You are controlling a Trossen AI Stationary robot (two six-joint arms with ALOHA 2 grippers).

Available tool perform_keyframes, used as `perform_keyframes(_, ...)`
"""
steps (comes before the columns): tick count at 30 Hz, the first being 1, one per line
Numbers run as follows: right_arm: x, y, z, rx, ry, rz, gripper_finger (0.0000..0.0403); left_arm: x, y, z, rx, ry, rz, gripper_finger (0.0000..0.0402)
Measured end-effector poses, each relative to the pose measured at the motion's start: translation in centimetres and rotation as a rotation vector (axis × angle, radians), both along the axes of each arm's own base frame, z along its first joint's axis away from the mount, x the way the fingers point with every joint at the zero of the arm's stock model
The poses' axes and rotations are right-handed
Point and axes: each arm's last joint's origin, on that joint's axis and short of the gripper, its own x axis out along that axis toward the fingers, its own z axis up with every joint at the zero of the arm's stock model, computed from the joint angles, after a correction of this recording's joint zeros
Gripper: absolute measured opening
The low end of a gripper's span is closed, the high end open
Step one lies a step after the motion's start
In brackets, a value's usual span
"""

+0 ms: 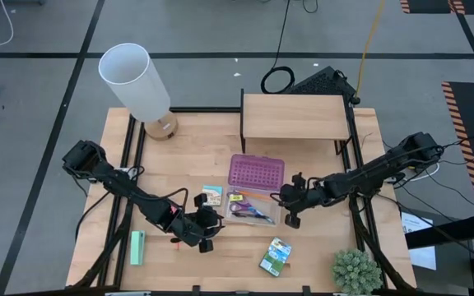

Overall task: Pack school essentials
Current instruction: Put the orange pencil into the purple supply box

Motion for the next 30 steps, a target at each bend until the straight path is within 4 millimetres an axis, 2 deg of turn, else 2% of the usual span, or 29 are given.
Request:
perform_keyframes(12, 0.3, -0.5, -0.2, -0.063, -0.017, -0.056, 0.0, 0.0, 0.0, 0.0, 0.0, -0.001, 0.001, 0.0136)
perform_keyframes(24, 2.0, -1.3, -2.3, 0.005, 0.009, -0.082, 0.0, 0.1, 0.0, 0.1, -0.002, -0.014, -0.005, 0.0136)
perform_keyframes(30, 2.5, -1.7, -2.2, 0.022, -0.029, -0.109, 0.0, 0.1, 0.0, 0.1, 0.002, -0.017, -0.009, 0.0136)
